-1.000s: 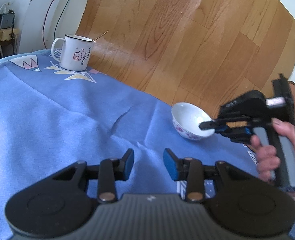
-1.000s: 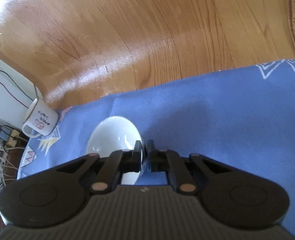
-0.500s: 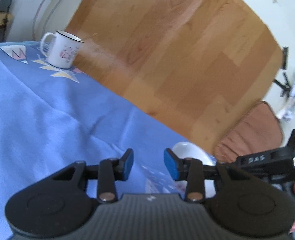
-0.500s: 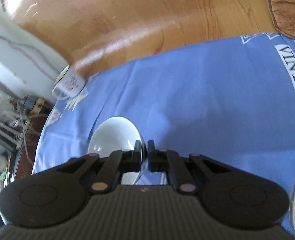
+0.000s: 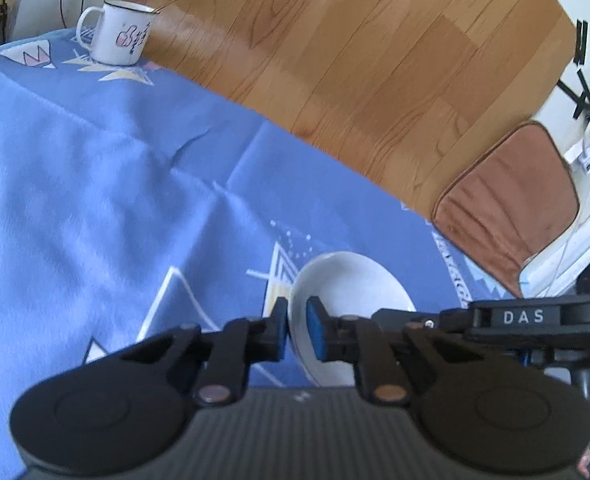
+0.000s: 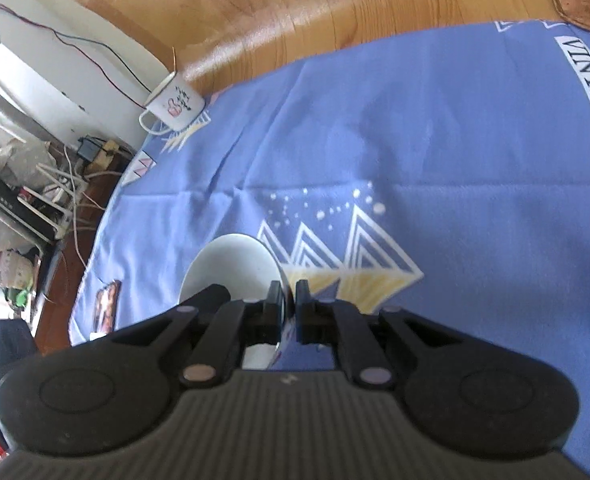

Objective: Organize plates and bowls
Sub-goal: 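Carry the small floral bowl with both grippers toward the white bowl stack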

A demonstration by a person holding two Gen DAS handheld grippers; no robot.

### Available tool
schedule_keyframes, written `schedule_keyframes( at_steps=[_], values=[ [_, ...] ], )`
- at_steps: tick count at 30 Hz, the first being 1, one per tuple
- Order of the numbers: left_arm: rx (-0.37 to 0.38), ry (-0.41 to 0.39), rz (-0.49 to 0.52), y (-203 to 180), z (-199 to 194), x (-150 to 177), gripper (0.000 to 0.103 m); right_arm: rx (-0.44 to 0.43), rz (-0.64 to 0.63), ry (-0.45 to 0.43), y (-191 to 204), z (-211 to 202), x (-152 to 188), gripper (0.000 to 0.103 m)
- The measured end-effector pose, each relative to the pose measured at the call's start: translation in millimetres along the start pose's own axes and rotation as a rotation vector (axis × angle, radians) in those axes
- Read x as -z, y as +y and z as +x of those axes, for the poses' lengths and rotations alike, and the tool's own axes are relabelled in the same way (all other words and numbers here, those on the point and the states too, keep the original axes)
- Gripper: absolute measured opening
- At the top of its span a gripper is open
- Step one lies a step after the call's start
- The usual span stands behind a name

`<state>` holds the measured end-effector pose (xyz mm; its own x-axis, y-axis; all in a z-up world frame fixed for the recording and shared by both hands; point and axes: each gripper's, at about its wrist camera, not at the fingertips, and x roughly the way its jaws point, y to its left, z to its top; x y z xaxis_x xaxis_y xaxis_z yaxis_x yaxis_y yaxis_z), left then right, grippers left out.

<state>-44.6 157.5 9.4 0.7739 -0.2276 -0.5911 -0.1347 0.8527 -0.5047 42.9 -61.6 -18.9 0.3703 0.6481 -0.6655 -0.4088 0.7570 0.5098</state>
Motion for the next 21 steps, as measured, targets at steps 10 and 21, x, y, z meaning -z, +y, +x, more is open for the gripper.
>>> schedule_keyframes(
  at_steps=[10,21],
  values=[
    [-0.018,0.032,-0.014,2.4,2.5,3.8,0.009,0.079,-0.157,-0.103,8.8,-7.1,18.6,0.016],
    [-0.036,0.022,0.014,0.0,-2.5,4.2,0.019,0.132,-0.289,-0.201,18.5,-13.1,33.5,0.032]
  ],
)
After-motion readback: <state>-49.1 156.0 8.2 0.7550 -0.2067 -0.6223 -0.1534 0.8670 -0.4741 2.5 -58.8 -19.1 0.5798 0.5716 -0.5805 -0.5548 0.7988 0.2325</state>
